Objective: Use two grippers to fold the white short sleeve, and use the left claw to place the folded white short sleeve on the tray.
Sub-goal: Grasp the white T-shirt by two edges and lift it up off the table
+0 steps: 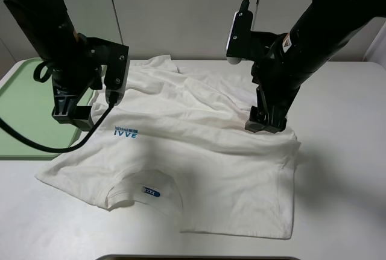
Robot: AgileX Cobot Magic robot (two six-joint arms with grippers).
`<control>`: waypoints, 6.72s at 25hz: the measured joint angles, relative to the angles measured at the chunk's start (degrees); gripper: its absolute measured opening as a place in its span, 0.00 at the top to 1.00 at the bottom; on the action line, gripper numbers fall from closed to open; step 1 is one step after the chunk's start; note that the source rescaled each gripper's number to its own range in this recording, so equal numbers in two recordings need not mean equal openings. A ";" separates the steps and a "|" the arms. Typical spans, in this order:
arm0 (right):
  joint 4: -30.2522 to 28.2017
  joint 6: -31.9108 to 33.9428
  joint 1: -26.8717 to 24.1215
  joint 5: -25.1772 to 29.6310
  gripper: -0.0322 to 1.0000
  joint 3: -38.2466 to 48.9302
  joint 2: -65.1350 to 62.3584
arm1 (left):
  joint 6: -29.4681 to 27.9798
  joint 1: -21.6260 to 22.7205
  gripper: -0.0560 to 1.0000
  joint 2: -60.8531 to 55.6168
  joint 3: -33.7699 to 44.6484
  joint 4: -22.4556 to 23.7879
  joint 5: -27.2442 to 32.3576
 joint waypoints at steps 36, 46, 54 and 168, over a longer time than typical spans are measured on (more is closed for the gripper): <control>-3.75 0.06 -0.15 -6.35 0.00 0.00 14.01 | 18.90 6.35 0.12 24.54 -12.99 -5.68 -5.83; -2.85 0.06 -4.11 -6.08 0.00 0.00 14.80 | 19.06 6.35 0.12 25.63 -12.99 -6.00 -7.05; -2.24 0.35 -4.11 -3.85 0.00 -0.02 21.11 | 19.06 6.35 0.12 25.63 -12.99 -6.00 -7.05; -5.72 1.11 -3.99 19.69 0.97 -34.55 -13.50 | 13.49 6.03 0.93 -20.43 -31.76 -3.03 0.43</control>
